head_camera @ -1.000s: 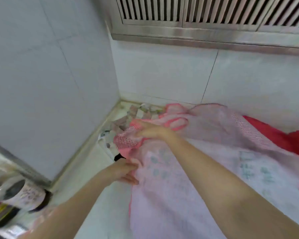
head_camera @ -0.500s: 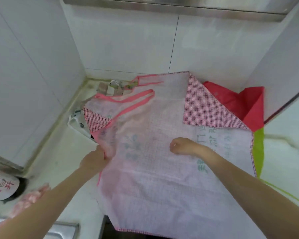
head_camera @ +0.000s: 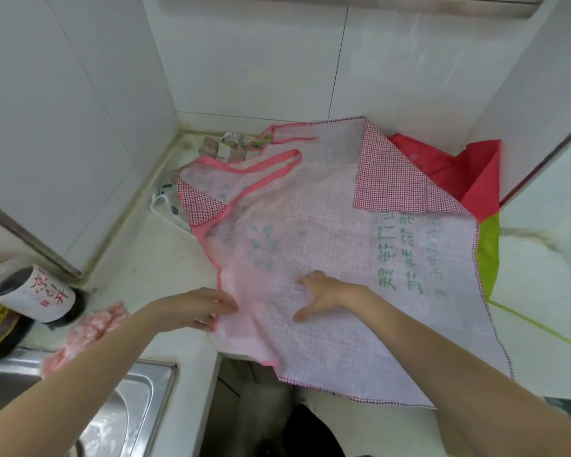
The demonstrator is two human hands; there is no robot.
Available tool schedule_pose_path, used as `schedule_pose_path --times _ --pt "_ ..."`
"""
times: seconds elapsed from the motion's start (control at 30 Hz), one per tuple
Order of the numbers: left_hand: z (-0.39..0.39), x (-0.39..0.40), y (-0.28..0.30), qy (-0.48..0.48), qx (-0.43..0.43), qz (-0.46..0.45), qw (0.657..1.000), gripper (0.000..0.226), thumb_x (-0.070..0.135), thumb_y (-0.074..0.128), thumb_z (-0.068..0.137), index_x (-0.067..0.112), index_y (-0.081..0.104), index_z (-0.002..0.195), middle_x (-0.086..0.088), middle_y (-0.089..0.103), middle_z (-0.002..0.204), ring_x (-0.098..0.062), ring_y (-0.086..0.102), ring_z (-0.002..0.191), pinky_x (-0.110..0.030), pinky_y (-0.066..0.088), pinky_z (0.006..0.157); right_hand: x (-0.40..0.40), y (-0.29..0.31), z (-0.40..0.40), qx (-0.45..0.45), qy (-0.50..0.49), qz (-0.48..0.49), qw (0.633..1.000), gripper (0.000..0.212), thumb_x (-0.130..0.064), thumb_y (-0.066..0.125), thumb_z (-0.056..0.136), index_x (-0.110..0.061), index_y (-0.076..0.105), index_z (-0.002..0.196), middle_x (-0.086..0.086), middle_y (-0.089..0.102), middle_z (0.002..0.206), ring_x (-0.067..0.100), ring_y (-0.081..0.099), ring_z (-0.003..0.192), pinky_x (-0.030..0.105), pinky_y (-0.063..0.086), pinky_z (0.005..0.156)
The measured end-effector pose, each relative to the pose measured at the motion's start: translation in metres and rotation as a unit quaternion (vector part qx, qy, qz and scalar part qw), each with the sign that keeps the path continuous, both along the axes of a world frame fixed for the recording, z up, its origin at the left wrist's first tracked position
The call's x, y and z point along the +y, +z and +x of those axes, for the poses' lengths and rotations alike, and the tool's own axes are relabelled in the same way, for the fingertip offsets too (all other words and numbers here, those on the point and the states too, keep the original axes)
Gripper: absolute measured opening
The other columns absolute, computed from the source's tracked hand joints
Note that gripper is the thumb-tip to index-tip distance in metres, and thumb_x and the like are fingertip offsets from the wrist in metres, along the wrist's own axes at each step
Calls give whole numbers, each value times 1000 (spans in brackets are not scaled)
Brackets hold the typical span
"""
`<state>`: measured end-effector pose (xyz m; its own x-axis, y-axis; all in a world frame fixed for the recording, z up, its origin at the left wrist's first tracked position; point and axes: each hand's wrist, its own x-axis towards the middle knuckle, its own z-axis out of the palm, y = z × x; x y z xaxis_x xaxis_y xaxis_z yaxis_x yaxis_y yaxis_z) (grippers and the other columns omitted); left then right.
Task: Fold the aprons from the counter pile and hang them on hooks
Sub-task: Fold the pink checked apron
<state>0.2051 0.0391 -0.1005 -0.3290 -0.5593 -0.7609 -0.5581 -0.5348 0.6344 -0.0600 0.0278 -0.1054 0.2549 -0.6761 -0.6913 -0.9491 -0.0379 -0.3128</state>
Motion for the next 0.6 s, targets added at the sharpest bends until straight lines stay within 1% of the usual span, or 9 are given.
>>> schedule_pose_path --times 0.07,0.13,0.23,0.3,0.33,0.4,0.43,0.5,0.6 --pt "-9 -3 13 18 67 14 998 20 15 58 89 9 67 105 -6 61 99 -13 57 70 -19 50 70 7 7 12 -24 12 -9 1000 105 -62 67 74 -25 6 151 5 1 158 30 9 144 48 19 116" --pt "-24 -15 29 111 181 22 977 29 -4 40 92 1 66 103 -11 69 96 -15 67 74 -21 55 68 14 25 23 -144 -5 -12 989 103 -60 68 74 -25 9 151 0 10 157 22 15 144 41 22 116" --pt "-51 -32 53 174 309 11 935 42 -17 28 84 -5 62 105 -17 70 98 -19 70 82 -27 58 74 22 66 27 -376 -90 18 922 54 -22 66 88 -29 35 133 -16 42 135 -17 41 118 9 36 100" --pt "-67 -39 63 138 275 -66 949 31 -14 39 89 -1 64 101 -13 71 94 -17 69 83 -23 57 76 21 83 22 -413 -111 -4 904 55 -8 66 86 -31 39 128 -18 50 124 -19 48 109 7 38 95" --pt "-74 -42 66 126 239 -113 956 24 -10 45 90 3 65 97 -11 71 90 -16 68 80 -20 56 73 19 82 19 -376 -99 -41 920 67 -10 71 81 -27 37 135 -14 49 130 -9 47 117 15 37 102" --pt "-87 -52 72 160 162 -188 956 17 0 52 92 8 65 86 -7 68 78 -14 65 70 -18 55 62 13 69 7 -220 -81 -94 968 83 -12 74 76 -20 27 144 -3 46 137 13 46 123 26 39 102" --pt "-91 -60 73 195 123 -221 948 18 5 53 93 10 65 80 -6 64 73 -15 62 66 -23 54 59 11 62 1 -144 -85 -105 980 79 -10 71 77 -17 28 143 3 49 134 19 50 118 30 44 98" --pt "-93 -77 71 206 -4 -320 925 24 19 54 95 7 68 80 -9 63 75 -25 62 73 -30 50 67 7 56 -17 -52 -101 -91 989 57 -6 63 81 -13 42 133 9 57 121 24 57 105 33 51 88" --pt "-90 -90 69 117 -165 -436 877 35 30 49 97 3 70 106 -16 69 100 -32 62 97 -32 44 78 -16 62 -54 9 -119 -35 992 46 -9 69 79 -6 55 122 11 60 119 22 59 102 28 50 83"
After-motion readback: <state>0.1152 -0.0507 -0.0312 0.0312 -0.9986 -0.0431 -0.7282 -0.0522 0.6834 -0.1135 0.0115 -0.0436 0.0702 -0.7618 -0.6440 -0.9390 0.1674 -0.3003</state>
